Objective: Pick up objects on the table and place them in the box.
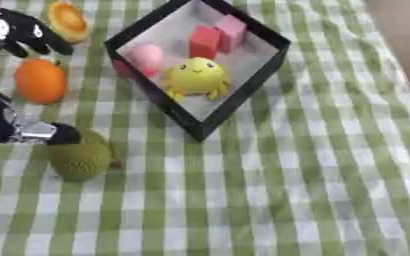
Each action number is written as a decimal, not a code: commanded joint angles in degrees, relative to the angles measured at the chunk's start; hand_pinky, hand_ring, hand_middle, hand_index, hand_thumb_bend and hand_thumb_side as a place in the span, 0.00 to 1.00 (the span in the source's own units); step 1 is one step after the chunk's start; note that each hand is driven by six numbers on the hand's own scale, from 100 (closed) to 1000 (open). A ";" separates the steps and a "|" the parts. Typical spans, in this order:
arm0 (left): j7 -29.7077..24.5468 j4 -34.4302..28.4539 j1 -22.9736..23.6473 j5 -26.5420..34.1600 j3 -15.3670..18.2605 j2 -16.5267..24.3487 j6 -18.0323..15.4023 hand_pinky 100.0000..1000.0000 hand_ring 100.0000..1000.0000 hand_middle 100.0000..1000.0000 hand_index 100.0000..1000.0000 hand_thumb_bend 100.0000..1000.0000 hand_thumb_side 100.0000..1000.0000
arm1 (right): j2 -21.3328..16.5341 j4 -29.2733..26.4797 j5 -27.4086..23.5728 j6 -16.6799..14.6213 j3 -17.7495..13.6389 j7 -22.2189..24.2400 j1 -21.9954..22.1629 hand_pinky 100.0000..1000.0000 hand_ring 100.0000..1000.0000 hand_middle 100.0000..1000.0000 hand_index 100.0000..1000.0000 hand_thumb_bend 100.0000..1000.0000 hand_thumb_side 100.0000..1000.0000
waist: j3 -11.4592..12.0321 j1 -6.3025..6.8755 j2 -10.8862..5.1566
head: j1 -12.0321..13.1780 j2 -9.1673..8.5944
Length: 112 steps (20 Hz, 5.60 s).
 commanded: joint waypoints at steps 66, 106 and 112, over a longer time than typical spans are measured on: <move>-0.04 25.25 -20.31 -25.59 3.15 -23.78 -23.72 0.71 0.67 0.57 0.59 0.04 0.17 | -1.20 -0.96 -2.13 0.48 0.73 1.45 -3.96 0.79 0.76 0.75 0.80 0.00 0.55 | -2.33 0.70 -1.79 | -0.23 -0.10; 15.56 57.07 -22.54 -43.55 13.98 -37.85 -39.76 0.83 0.83 0.77 0.86 0.82 0.39 | 0.38 -0.96 -3.53 1.37 2.45 2.33 -7.68 0.79 0.76 0.75 0.80 0.00 0.55 | -4.40 0.09 -1.47 | 1.23 -0.38; 14.42 49.87 -22.96 -35.70 15.40 -30.49 -35.72 0.81 0.81 0.75 0.83 0.69 0.45 | -0.49 -0.96 -3.06 1.11 1.78 1.71 -6.15 0.79 0.76 0.75 0.80 0.00 0.55 | -3.06 0.62 -1.87 | 0.83 -0.10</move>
